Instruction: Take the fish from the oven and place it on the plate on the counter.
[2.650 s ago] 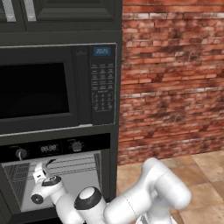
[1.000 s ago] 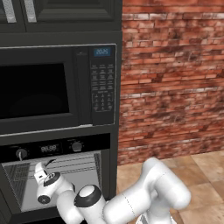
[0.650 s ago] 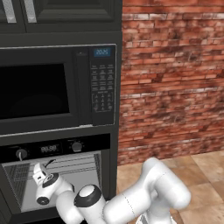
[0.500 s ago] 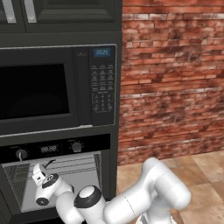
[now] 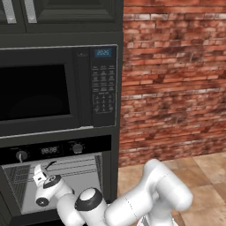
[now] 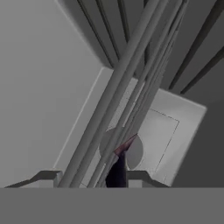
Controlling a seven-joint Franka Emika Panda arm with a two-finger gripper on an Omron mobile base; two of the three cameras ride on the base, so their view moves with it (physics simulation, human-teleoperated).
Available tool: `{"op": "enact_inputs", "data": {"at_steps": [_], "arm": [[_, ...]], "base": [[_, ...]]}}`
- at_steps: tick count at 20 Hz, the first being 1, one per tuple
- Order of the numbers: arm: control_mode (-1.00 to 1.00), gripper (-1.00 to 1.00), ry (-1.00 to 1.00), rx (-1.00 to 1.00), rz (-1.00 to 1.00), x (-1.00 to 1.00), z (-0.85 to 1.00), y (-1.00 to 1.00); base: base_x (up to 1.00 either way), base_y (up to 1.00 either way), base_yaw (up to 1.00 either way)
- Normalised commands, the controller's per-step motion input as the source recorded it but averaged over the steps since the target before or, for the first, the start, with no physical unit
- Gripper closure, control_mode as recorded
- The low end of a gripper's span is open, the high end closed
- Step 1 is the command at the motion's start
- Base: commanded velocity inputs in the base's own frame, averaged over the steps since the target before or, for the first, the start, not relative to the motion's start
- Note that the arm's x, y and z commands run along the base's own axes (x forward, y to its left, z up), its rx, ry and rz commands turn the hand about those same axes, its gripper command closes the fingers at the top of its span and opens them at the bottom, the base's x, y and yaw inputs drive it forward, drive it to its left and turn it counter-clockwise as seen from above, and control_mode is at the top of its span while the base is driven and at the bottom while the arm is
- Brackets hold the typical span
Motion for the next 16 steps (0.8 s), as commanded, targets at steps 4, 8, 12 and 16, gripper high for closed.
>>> {"op": "enact_inputs", "data": {"at_steps": [4, 8, 12, 16], "arm": [[-1.0, 1.0, -0.07, 0.02, 0.0, 0.07, -0.2, 0.0], [-1.0, 1.0, -0.01, 0.01, 0.0, 0.02, -0.11, 0.0], [-1.0, 1.0, 0.0, 0.0, 0.0, 0.0, -0.06, 0.03], [-1.0, 1.0, 0.03, 0.0, 0.0, -0.06, -0.18, 0.04]], "base": [[0.0, 0.0, 0.0], [0.0, 0.0, 0.0], [0.0, 0.0, 0.0], [0.0, 0.0, 0.0]]}}
